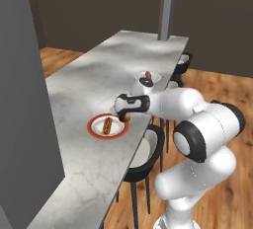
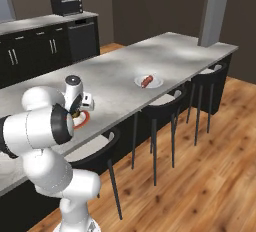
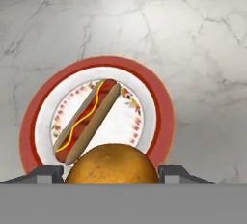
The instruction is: Pick up the mango and banana from the fridge and place one fruit on each plate on the dining counter.
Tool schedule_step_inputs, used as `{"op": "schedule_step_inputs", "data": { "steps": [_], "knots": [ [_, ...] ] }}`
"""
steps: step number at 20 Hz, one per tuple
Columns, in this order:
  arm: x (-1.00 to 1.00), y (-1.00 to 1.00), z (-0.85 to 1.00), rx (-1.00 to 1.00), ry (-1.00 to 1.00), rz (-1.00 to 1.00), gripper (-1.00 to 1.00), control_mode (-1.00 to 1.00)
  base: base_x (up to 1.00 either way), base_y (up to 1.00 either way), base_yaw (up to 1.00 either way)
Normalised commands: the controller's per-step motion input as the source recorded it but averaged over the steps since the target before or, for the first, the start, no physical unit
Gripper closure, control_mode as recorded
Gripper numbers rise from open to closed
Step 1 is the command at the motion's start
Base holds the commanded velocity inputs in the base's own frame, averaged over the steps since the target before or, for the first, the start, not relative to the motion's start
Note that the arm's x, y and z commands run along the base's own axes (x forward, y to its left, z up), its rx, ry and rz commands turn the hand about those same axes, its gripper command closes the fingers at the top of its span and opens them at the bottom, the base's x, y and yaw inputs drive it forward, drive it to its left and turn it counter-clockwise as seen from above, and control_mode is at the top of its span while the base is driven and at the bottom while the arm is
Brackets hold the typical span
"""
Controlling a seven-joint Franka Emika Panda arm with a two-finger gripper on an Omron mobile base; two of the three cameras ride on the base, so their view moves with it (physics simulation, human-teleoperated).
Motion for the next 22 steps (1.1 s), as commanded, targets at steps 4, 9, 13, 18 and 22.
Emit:
{"op": "schedule_step_inputs", "data": {
  "steps": [4,9,13,18,22],
  "knots": [
    [0.3,0.0,-0.31,0.12,0.05,-0.06,1.0,-1.0,0.0,0.0,0.0],
    [0.2,0.04,-0.3,0.13,0.02,-0.08,1.0,-1.0,0.0,0.0,0.0],
    [0.0,0.04,-0.28,0.08,0.06,-0.07,1.0,-1.0,0.0,0.0,0.0],
    [0.0,0.1,-0.22,0.05,0.07,-0.09,1.0,-1.0,0.0,0.0,0.0],
    [0.0,0.13,-0.08,0.06,0.01,-0.09,-1.0,-1.0,0.0,0.0,0.0]
  ]
}}
